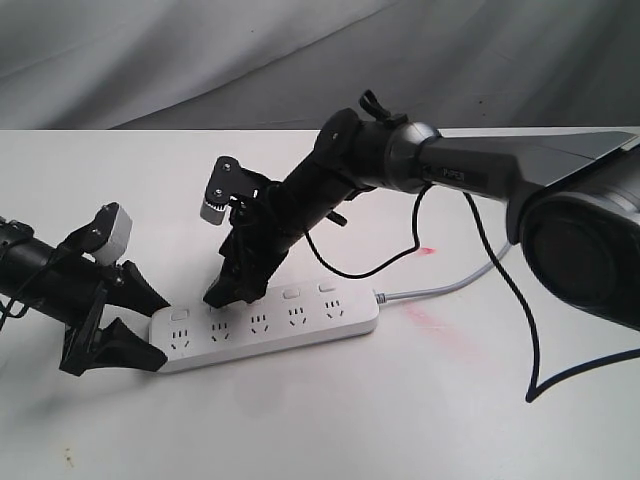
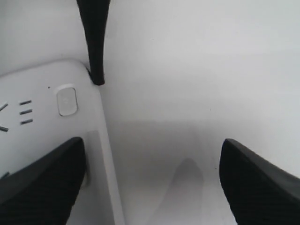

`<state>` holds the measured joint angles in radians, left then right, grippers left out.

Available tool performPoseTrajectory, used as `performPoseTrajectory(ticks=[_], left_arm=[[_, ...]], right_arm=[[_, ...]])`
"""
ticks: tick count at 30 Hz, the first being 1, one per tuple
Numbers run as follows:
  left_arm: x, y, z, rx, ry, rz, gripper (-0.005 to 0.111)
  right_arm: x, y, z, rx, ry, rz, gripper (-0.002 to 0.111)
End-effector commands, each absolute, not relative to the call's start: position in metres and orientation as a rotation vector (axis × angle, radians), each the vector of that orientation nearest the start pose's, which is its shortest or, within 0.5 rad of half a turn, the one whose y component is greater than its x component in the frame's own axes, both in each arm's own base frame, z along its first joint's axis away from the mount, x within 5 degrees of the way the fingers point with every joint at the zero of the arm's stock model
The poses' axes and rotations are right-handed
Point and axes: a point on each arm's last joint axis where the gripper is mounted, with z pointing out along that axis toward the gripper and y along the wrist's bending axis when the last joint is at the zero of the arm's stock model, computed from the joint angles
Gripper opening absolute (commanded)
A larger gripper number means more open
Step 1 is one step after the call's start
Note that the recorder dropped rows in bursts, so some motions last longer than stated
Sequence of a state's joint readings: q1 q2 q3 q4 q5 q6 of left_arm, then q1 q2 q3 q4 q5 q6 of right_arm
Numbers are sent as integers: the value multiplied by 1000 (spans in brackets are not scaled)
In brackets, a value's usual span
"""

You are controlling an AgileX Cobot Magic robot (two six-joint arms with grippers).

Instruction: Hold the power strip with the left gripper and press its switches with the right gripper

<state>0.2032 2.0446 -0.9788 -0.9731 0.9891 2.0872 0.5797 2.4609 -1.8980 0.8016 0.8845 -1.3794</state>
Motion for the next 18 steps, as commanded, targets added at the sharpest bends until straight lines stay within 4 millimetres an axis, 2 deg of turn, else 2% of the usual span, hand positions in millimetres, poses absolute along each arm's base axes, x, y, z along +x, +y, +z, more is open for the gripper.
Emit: performPoseTrajectory(ticks=[1, 3, 6, 10, 15, 18], left_arm=[[319, 0, 93, 1431, 2127, -819, 56], [319, 0, 93, 1431, 2127, -819, 56], [319, 0, 93, 1431, 2127, -819, 56], [319, 0, 93, 1431, 2127, -819, 56], [319, 0, 93, 1431, 2127, -819, 56], [319, 0, 93, 1431, 2127, -819, 56]], right_arm=[[393, 310, 78, -1922, 1918, 631, 73], [392, 313, 89, -1888, 1898, 685, 73], [391, 318, 121, -1839, 1805, 724, 73], [398, 308, 153, -1801, 1751, 690, 73], [411, 279, 162, -1753, 1796, 770, 73], [412, 274, 162, -1758, 1803, 794, 73]])
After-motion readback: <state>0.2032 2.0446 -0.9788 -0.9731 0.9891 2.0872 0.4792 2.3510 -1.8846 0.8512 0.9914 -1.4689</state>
